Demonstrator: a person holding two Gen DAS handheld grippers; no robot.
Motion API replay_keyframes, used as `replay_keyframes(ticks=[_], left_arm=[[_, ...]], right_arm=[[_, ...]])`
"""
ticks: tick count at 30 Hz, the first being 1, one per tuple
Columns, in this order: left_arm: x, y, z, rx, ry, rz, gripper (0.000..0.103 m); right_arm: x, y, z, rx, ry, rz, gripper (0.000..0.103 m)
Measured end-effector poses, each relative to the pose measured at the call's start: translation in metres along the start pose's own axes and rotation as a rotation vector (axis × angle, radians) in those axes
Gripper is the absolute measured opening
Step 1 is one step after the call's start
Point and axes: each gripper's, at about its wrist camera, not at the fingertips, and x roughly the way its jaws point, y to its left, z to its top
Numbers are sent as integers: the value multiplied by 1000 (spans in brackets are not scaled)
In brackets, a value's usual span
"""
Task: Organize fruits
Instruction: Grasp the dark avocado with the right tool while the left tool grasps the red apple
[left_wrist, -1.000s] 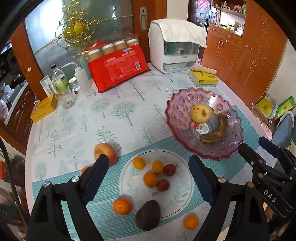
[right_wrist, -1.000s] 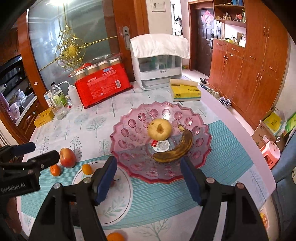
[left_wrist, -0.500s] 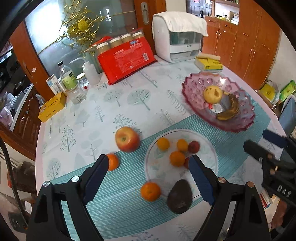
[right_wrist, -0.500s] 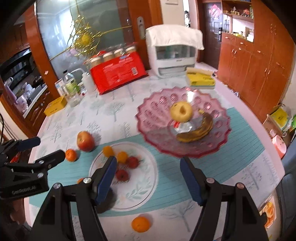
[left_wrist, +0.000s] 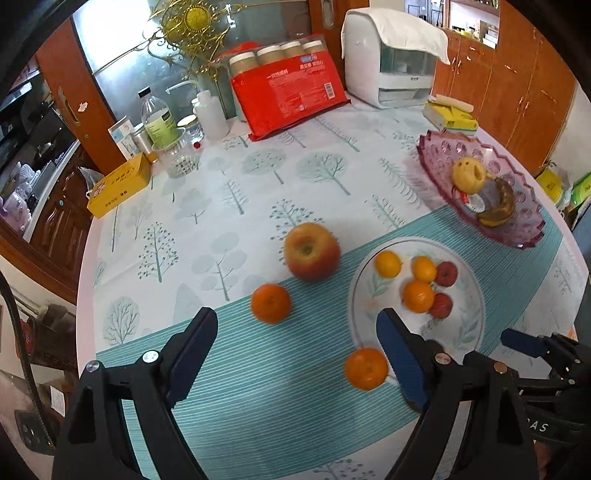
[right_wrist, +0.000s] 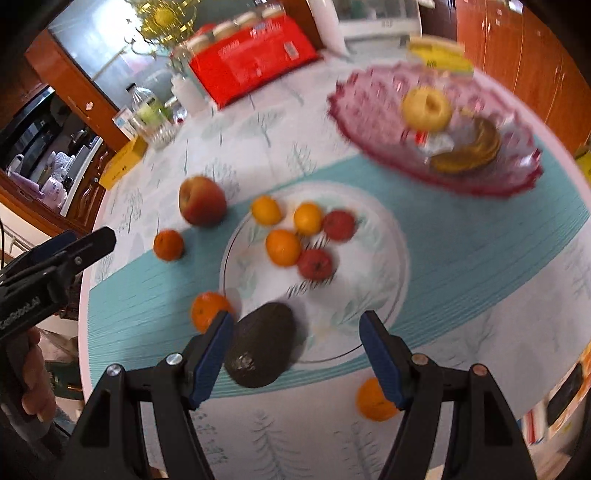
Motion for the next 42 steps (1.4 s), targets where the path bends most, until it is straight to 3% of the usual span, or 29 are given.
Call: replay_keyframes(ticks=[10,16,19,31,38,42], left_arm=[[17,29,-8,-24,20,-13,87],[23,38,-4,-38,20,-17,87],[29,39,2,-36,21,-16,87],[91,16,33,-5,83,-41,87],[138,8,44,-36,137,-38,87],[155,5,50,-70,164,-85,87]], right_arm=[[47,18,-16,62,151,13,71],[64,15,-17,116,191,28,70],[68,14,-16,131,194,63,60],[62,4,-5,103,130,-23,59],[52,-11,2,106,84,-69,59],[50,-18,8,104,67,-81,59]])
